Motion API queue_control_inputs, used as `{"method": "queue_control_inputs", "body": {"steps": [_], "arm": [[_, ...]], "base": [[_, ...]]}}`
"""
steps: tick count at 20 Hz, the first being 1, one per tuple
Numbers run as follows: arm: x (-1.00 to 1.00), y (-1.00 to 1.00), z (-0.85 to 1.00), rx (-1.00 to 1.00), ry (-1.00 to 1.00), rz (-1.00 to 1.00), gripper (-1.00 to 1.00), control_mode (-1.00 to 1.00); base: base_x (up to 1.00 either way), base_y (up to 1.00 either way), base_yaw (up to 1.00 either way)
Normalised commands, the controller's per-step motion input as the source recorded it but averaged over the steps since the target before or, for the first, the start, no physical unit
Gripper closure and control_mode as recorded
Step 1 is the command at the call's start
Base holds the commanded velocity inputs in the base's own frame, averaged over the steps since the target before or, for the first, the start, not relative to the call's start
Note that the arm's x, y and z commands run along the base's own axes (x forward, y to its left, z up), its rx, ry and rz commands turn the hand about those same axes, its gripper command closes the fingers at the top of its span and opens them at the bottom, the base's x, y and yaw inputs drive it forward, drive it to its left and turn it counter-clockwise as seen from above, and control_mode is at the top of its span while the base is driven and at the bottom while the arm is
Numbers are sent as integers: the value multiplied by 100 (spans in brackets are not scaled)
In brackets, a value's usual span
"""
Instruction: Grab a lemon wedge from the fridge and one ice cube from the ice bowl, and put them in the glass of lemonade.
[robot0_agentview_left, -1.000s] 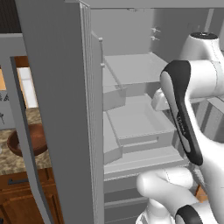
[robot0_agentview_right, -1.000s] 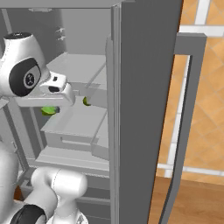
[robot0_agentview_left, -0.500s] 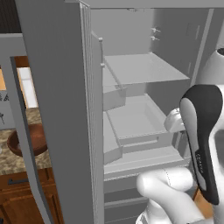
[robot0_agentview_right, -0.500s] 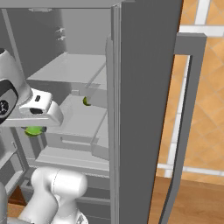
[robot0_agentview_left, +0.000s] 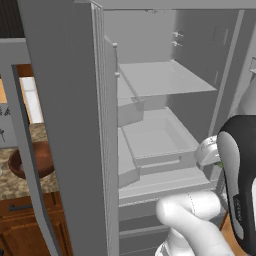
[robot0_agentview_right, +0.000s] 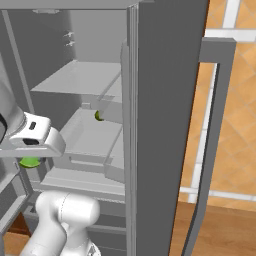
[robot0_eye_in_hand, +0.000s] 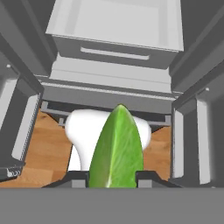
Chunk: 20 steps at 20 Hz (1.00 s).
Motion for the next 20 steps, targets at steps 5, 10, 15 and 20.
{"method": "queue_control_inputs", "body": {"steps": [5,10,15,20], "arm": [[7,0,-5,0,0,0,100,-100],[0,0,0,0,0,0,100,100],[0,0,0,0,0,0,100,100],[0,0,0,0,0,0,100,100]], "base": [[0,0,0],[-7,0,0],[-99,-6,-6],[-85,-5,4]]}}
